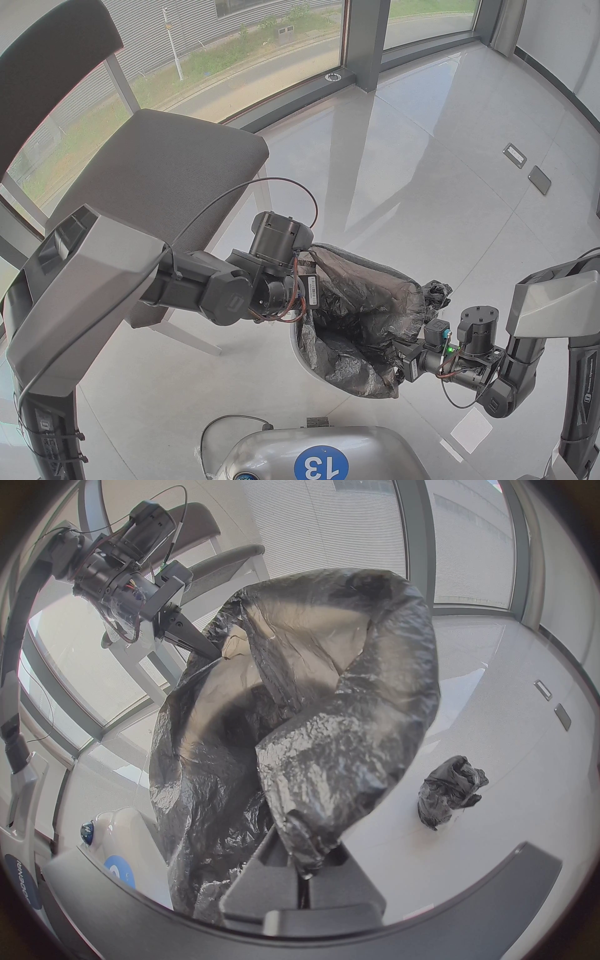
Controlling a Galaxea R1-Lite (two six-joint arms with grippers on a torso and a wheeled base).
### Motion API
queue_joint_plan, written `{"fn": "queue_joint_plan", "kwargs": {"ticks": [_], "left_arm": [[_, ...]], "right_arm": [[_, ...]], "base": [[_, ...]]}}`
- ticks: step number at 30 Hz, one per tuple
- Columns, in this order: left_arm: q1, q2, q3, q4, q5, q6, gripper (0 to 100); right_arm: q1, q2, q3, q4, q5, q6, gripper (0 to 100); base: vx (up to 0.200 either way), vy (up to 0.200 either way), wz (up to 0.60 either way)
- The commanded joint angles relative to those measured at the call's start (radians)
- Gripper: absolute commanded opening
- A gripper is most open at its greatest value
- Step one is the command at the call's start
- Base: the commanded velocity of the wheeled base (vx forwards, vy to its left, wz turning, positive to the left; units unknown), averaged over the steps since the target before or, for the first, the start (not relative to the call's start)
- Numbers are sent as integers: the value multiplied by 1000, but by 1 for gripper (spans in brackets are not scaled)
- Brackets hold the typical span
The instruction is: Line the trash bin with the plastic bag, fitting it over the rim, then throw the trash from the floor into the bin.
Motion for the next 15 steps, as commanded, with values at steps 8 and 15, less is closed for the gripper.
{"fn": "queue_joint_plan", "kwargs": {"ticks": [8,15], "left_arm": [[82,-7,-2,-1,-4,-3,0],[36,50,-62,-1,-5,-16,0]], "right_arm": [[-11,15,-31,1,0,2,0],[-77,15,-44,10,2,2,0]], "base": [[0,0,0],[0,0,0]]}}
